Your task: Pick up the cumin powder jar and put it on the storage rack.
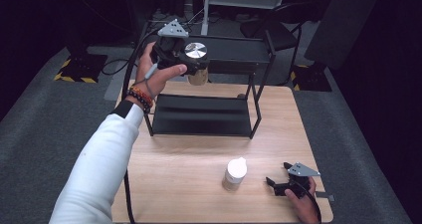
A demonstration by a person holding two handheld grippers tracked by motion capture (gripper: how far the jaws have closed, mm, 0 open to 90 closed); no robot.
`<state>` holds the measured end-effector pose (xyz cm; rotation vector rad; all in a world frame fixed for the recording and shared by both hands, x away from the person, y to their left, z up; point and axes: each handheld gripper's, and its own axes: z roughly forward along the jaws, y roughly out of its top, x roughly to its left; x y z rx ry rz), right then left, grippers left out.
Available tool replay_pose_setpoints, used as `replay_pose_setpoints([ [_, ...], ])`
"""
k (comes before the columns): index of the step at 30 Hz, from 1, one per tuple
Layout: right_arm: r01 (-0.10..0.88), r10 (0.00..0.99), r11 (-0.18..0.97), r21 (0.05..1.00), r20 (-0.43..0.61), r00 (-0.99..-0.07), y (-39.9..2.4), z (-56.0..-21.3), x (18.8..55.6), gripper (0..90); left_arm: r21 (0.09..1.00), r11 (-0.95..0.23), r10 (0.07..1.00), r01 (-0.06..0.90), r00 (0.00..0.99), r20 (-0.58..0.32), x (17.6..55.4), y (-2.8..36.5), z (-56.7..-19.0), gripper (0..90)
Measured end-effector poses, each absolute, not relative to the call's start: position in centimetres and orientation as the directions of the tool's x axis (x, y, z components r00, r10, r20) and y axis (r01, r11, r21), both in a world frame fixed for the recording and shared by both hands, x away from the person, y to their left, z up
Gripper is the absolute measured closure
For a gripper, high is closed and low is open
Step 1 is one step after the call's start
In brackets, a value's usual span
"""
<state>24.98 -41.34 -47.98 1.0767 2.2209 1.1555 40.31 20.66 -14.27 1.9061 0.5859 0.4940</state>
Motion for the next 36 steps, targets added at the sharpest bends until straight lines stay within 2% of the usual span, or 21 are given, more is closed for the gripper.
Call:
replay_pose_setpoints([
  [11, 0.445, 0.788, 0.357, 0.821, -0.009, -0.616, -41.3, -48.0, 25.0, 0.1, 0.937, -0.299, 0.603, 0.180, 0.796, 0.039, 41.9, 20.3, -12.5, 31.6],
  [18, 0.445, 0.787, 0.357, 0.821, -0.009, -0.617, -41.4, -48.0, 24.9, 0.1, 0.924, -0.345, 0.605, 0.166, 0.792, 0.083, 43.2, 18.7, -10.8, 31.6],
  [36, 0.444, 0.788, 0.357, 0.822, -0.009, -0.616, -41.4, -48.0, 24.9, 0.0, 0.909, -0.371, 0.626, 0.189, 0.774, 0.095, 48.0, 15.9, -10.6, 31.6],
])
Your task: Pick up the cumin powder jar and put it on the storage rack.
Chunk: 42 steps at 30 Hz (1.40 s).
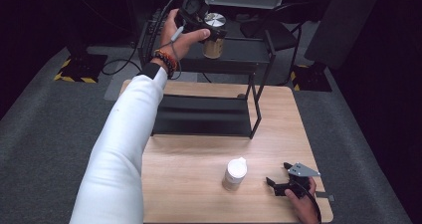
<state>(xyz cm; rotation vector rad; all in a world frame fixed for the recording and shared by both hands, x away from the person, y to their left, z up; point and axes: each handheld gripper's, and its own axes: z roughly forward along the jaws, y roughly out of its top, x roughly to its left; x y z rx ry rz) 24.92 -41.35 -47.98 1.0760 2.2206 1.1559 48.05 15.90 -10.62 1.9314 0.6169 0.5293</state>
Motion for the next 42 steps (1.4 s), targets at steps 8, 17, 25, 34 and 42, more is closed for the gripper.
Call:
replay_pose_setpoints([
  [8, 0.445, 0.788, 0.356, 0.822, -0.008, -0.616, -41.4, -48.0, 24.9, 0.0, 0.903, -0.375, 0.641, 0.209, 0.762, 0.090, 49.5, 15.5, -11.5, 31.6],
  [17, 0.445, 0.788, 0.357, 0.821, -0.008, -0.616, -41.4, -48.0, 24.9, 0.1, 0.905, -0.361, 0.647, 0.226, 0.760, 0.068, 50.4, 15.5, -12.8, 31.5],
  [25, 0.445, 0.788, 0.357, 0.821, -0.008, -0.616, -41.4, -48.0, 24.9, 0.0, 0.913, -0.346, 0.649, 0.215, 0.758, 0.067, 50.5, 15.5, -13.4, 31.3],
  [34, 0.444, 0.787, 0.358, 0.822, -0.009, -0.616, -41.4, -48.0, 24.9, 0.0, 0.938, -0.279, 0.666, 0.208, 0.745, 0.033, 50.1, 16.2, -14.2, 14.2],
  [42, 0.444, 0.787, 0.357, 0.821, -0.009, -0.616, -41.4, -48.0, 24.9, 0.0, 0.955, -0.234, 0.704, 0.182, 0.710, 0.037, 48.5, 16.5, -13.5, 1.7],
])
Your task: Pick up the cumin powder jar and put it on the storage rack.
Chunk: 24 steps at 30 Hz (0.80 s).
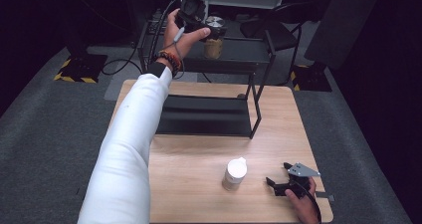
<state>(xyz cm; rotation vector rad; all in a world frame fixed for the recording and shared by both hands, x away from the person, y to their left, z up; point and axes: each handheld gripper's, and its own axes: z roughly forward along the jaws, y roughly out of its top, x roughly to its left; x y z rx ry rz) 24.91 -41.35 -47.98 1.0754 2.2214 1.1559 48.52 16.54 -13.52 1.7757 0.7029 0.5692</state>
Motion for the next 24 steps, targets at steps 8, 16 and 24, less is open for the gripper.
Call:
replay_pose_setpoints([
  [8, 0.444, 0.787, 0.358, 0.822, -0.010, -0.616, -41.4, -48.0, 24.9, 0.0, 0.962, -0.235, 0.726, 0.137, 0.683, 0.081, 45.1, 18.1, -12.5, 0.3],
  [16, 0.444, 0.787, 0.357, 0.822, -0.009, -0.617, -41.4, -48.0, 24.9, 0.0, 0.953, -0.293, 0.719, 0.078, 0.676, 0.165, 41.3, 19.6, -12.7, 0.3],
  [24, 0.444, 0.787, 0.358, 0.821, -0.009, -0.617, -41.4, -48.0, 24.9, 0.0, 0.948, -0.313, 0.700, 0.052, 0.688, 0.193, 38.4, 20.9, -14.3, 0.4],
])
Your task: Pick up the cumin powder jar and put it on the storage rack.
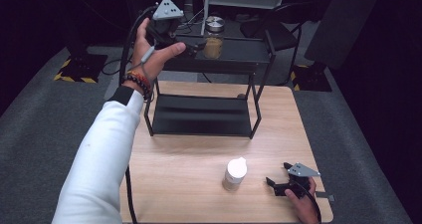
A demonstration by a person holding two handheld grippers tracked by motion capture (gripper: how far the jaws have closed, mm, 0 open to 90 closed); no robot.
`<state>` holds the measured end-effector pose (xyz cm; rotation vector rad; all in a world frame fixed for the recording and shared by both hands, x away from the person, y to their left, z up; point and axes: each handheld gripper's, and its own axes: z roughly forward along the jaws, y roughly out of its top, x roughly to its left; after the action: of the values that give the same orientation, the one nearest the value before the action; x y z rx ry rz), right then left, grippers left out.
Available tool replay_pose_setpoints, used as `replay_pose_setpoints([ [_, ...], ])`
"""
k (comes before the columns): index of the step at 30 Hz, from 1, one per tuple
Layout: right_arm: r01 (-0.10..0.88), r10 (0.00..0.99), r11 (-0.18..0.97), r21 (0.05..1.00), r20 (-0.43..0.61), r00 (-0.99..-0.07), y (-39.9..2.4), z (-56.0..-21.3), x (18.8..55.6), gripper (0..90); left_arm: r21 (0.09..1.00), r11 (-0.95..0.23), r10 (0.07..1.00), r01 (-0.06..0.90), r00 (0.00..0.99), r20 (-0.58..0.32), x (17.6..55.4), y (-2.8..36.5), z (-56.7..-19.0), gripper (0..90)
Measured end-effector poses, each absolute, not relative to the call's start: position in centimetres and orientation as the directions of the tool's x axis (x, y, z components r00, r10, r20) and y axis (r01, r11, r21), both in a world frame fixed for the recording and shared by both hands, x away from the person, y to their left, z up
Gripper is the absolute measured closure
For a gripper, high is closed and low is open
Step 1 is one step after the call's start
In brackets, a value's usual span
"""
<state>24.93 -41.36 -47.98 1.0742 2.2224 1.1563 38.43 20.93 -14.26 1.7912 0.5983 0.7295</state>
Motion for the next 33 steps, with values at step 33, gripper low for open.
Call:
replay_pose_setpoints([
  [33, 0.443, 0.787, 0.358, 0.822, -0.010, -0.617, -41.3, -48.0, 24.9, 0.0, 0.932, -0.338, 0.679, 0.133, 0.720, 0.143, 31.9, 22.7, -26.9, 0.4],
])
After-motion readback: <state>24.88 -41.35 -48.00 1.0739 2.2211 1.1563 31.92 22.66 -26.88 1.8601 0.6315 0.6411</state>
